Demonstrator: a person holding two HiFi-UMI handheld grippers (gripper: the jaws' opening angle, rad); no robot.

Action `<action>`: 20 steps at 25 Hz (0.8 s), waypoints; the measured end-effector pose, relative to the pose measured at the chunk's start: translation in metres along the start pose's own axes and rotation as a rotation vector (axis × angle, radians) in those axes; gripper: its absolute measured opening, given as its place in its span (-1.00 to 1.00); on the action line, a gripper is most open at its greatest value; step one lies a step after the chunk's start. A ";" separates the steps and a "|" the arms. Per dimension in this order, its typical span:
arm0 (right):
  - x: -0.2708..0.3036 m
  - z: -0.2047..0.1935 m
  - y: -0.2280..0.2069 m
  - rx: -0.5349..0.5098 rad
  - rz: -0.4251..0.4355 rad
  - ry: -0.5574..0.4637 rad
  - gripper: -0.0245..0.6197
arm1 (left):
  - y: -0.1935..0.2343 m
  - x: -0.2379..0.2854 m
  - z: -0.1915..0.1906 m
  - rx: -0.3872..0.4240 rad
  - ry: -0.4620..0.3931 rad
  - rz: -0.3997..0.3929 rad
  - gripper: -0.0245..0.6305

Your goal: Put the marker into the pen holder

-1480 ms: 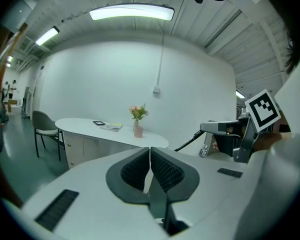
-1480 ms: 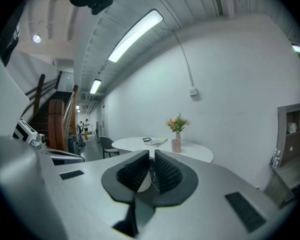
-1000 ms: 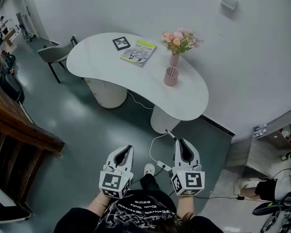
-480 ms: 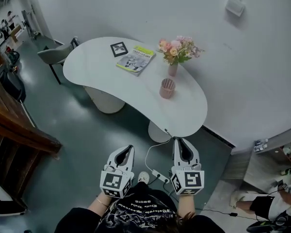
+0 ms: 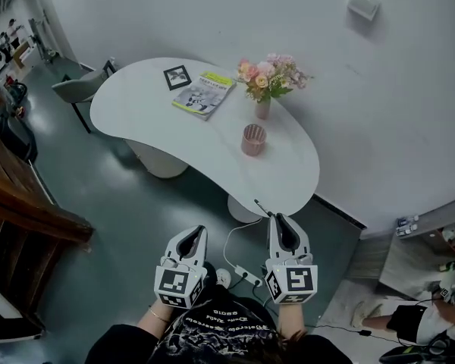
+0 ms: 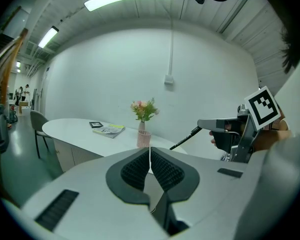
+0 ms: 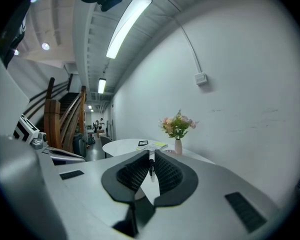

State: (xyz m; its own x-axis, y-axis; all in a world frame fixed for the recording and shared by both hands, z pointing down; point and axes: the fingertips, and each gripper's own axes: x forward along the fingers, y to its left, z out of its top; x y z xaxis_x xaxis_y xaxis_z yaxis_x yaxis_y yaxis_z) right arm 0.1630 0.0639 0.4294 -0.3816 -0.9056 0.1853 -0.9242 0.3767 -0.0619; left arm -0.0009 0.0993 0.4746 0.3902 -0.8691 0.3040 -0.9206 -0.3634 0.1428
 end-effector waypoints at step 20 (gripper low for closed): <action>0.073 0.013 -0.027 -0.063 -0.040 0.012 -0.75 | 0.035 0.094 0.031 0.004 -0.023 -0.076 -0.85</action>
State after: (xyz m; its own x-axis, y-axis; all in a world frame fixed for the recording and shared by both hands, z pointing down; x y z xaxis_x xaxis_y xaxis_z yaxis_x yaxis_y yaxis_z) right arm 0.1599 -0.0146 0.4314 -0.3438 -0.9178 0.1985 -0.9359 0.3523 0.0078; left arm 0.0031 -0.0050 0.4792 0.4586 -0.8465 0.2704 -0.8884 -0.4300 0.1605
